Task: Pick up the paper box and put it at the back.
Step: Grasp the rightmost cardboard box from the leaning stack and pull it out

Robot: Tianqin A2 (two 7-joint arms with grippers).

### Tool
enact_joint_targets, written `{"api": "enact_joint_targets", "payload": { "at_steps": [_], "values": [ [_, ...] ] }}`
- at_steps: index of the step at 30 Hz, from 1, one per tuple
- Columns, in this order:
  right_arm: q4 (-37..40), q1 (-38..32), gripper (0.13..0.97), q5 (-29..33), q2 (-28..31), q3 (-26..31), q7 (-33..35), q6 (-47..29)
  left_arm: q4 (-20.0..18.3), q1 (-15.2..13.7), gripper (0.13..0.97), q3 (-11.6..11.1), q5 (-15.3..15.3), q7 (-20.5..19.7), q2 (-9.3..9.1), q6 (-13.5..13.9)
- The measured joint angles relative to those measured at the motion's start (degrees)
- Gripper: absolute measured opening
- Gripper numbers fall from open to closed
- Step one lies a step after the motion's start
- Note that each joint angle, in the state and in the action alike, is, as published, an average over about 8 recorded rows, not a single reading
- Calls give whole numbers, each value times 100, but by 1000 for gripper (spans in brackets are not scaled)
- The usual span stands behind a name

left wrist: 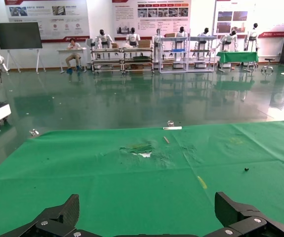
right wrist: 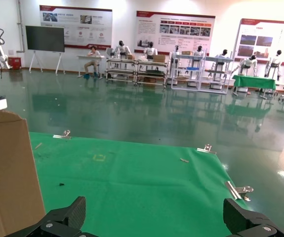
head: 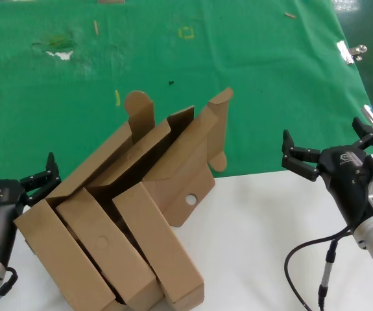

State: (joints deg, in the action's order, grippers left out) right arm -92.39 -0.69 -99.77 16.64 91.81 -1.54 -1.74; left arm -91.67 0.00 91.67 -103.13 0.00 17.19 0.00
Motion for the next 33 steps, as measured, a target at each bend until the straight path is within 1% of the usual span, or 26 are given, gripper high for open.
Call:
{"api": "enact_joint_targets", "payload": {
  "at_steps": [33],
  "values": [
    [0, 0, 966, 0, 0, 0, 0, 0, 0, 0, 966, 0, 0, 0, 0, 0]
  ]
}}
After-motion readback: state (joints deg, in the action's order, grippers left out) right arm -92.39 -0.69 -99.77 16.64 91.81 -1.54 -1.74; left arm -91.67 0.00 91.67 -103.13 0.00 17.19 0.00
